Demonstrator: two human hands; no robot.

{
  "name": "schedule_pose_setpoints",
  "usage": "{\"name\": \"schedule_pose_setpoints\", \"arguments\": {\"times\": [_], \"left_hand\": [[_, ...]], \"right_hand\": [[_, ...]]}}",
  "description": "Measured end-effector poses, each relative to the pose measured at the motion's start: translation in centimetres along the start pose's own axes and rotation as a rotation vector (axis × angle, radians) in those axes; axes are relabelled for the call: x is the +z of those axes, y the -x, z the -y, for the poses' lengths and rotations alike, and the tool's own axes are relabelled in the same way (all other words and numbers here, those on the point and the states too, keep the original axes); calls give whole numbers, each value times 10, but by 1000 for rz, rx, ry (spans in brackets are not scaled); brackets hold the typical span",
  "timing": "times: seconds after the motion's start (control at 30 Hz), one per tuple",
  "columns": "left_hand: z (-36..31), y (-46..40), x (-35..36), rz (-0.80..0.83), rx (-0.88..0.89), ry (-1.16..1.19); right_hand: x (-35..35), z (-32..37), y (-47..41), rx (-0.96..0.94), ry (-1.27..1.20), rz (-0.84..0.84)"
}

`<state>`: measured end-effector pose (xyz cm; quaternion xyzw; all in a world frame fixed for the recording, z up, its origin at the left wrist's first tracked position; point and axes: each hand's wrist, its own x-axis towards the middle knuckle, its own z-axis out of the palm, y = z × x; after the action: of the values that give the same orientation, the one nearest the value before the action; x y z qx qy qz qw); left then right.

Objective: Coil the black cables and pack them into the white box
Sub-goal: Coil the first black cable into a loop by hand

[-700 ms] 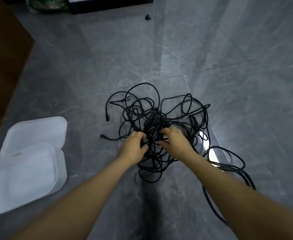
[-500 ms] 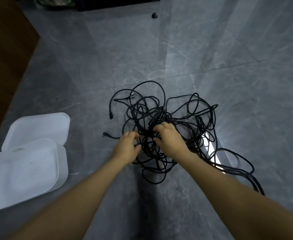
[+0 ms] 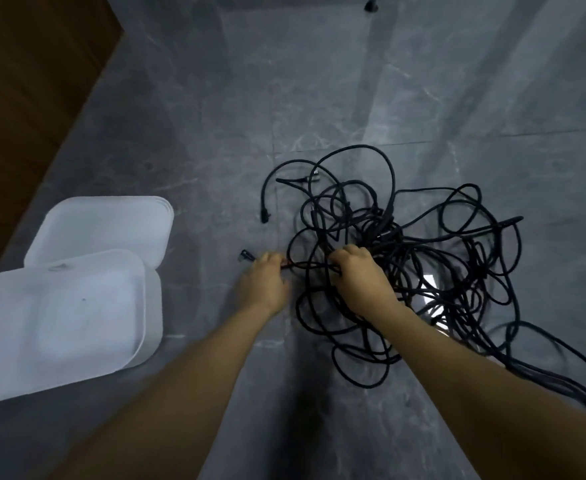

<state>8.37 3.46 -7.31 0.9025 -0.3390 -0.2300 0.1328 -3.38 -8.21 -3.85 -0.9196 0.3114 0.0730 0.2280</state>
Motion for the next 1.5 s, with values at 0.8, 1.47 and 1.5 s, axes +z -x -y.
{"name": "schedule_pose_setpoints", "arguments": {"times": [0.8,1.47,1.5], "left_hand": [[-76,36,-138,-315,86,657],[-335,174,-484,-158,45,920],[-350,186,-509,-162,52,927]], "right_hand": [[-126,-14,67,95,-379,-164],[-568,83,236,249,-832,-650],[-596,93,245,243,-834,-660]]}}
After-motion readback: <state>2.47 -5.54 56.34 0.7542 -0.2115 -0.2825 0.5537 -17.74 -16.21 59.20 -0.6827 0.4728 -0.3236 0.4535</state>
